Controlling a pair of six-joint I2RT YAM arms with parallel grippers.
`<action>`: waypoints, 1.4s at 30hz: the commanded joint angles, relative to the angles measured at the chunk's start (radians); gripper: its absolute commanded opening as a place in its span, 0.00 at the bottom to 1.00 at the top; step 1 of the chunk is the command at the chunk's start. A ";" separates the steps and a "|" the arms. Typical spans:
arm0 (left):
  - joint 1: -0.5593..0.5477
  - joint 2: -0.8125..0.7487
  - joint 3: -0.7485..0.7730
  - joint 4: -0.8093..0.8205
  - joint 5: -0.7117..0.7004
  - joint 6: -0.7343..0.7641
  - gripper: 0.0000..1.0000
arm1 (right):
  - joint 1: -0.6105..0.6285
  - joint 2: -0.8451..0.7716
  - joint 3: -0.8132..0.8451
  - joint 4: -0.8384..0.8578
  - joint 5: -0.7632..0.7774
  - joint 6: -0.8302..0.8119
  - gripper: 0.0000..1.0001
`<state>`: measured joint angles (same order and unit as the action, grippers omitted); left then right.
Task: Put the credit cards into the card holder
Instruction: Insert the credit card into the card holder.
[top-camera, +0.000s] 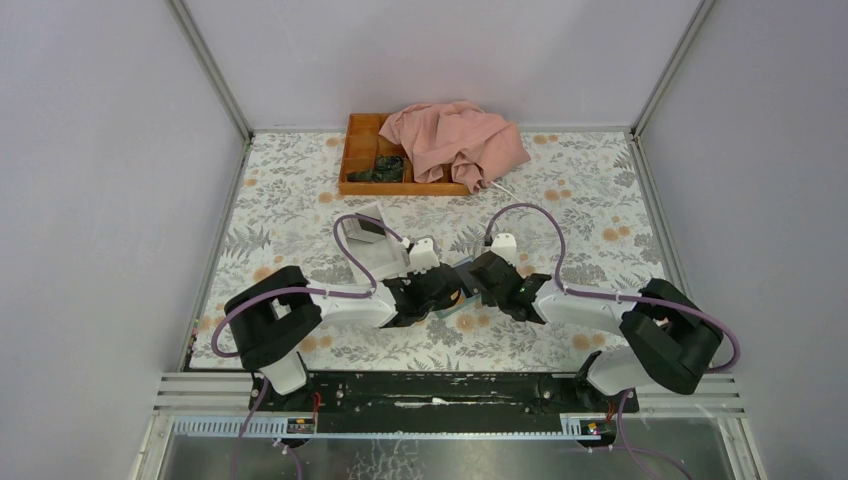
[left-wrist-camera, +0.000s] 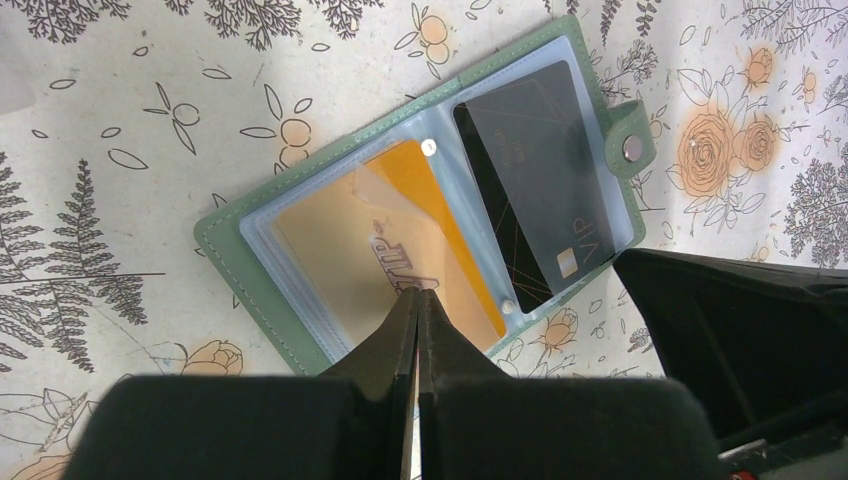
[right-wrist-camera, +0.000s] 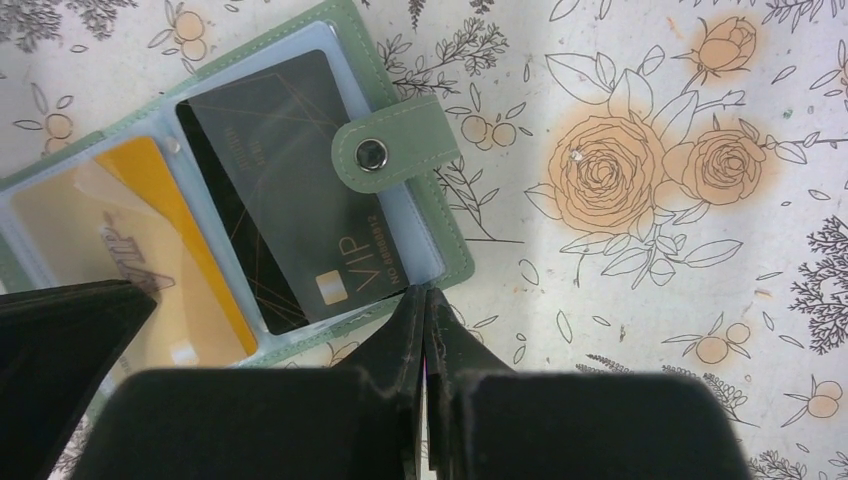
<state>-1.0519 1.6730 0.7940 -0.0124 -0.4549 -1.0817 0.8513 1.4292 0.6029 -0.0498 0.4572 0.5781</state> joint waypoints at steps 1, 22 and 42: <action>-0.006 0.028 -0.027 -0.048 -0.024 -0.008 0.00 | 0.003 -0.067 0.025 -0.001 -0.026 -0.025 0.00; -0.006 0.017 -0.085 0.012 0.008 -0.032 0.00 | 0.047 0.027 0.073 0.135 -0.225 0.005 0.00; -0.006 0.014 -0.087 0.019 0.014 -0.028 0.00 | 0.069 0.136 0.132 0.068 -0.090 -0.008 0.00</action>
<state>-1.0531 1.6669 0.7418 0.0818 -0.4568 -1.1168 0.9039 1.5494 0.6994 0.0551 0.2752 0.5812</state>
